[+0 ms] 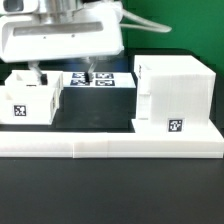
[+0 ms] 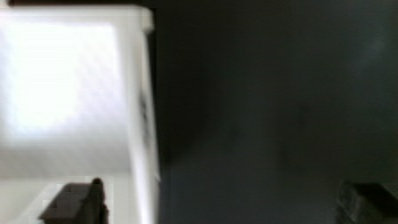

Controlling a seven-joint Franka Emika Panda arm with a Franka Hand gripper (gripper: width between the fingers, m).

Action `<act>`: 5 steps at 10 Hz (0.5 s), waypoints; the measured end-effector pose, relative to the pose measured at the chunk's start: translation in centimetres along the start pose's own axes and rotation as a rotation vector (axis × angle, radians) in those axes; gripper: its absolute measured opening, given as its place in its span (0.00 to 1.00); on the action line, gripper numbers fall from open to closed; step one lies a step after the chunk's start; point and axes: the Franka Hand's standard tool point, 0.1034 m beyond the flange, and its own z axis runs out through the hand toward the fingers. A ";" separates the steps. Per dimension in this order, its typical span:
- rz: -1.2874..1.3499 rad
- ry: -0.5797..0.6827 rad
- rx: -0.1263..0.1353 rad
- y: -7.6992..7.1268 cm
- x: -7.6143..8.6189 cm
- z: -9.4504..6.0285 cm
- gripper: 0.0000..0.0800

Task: Assemble drawer

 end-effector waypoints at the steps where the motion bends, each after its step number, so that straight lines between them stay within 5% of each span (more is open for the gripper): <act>1: -0.001 -0.006 -0.007 0.6 -0.7 0.9 0.81; 5: -0.016 0.006 -0.055 2.2 -1.8 4.2 0.81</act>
Offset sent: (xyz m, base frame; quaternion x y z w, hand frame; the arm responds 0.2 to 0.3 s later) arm -0.0097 -0.0021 -0.0361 -0.0003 0.0306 0.0057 0.9995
